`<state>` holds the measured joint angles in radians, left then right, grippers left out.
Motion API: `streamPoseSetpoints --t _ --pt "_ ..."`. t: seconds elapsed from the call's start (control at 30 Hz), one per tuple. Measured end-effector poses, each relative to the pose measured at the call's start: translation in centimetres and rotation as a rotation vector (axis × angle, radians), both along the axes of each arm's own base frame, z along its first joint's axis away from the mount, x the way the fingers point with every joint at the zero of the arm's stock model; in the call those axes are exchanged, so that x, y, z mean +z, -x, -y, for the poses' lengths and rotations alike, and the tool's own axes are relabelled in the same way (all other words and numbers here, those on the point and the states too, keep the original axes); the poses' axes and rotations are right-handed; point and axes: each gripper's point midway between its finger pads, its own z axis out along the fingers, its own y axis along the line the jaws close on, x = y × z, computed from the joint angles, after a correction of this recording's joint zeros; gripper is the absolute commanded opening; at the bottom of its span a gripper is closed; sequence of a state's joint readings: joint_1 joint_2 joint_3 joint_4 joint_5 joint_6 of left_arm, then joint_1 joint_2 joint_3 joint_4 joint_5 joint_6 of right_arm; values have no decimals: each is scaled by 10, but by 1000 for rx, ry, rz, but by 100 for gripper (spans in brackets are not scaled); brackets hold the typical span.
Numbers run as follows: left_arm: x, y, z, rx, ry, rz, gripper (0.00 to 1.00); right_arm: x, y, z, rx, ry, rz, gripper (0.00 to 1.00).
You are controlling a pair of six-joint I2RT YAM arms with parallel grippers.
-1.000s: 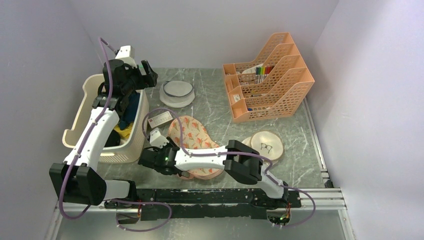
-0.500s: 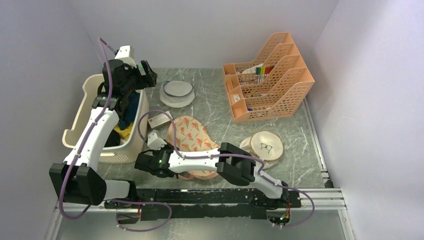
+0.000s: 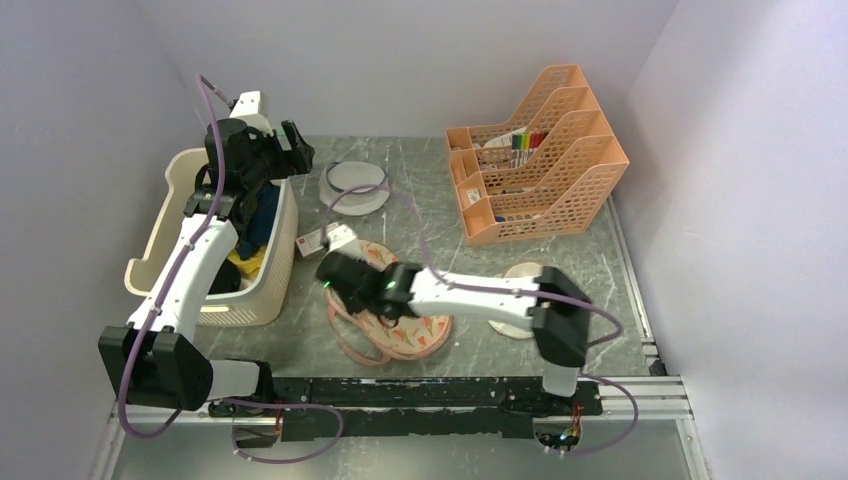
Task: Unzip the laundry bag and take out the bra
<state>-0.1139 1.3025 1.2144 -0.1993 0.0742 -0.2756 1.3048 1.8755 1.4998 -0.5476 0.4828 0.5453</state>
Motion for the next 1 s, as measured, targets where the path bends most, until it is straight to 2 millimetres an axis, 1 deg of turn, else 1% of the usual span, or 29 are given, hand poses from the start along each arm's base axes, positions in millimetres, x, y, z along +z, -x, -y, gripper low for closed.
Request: streamPoseSetpoints --t 0.07,0.13,0.2,0.27,0.33,0.4,0.47,0.53,0.7,0.87,1.0 --pt "-1 0 0 0 0 -2 93 15 -5 -1 32 -147 -98 0" --pt "-2 -1 0 -1 0 -5 93 29 -14 -1 76 -339 -230 0" --pt "-4 -2 0 -1 -1 -11 93 34 -26 7 91 -473 -322 0" --pt "-7 -3 0 -1 -2 -17 93 32 -35 20 100 -583 -429 0" --pt "-10 -4 1 -1 -2 -24 93 28 -39 31 112 -651 -513 0" --pt "-11 -5 1 -1 -2 -27 93 24 -40 44 130 -708 -594 0" --pt "-11 -5 1 -2 -3 -28 93 22 -45 59 133 -737 -647 0" --pt "-11 -5 1 -2 -2 -29 93 22 -58 72 134 -747 -663 0" --pt "-12 -5 2 -8 -1 -30 93 22 -103 98 111 -676 -595 0" --pt "-15 -6 2 -9 -1 -37 92 11 -145 113 105 -484 -452 0" --pt "-15 -6 3 -13 0 -39 92 -5 -169 122 145 -299 -348 0"
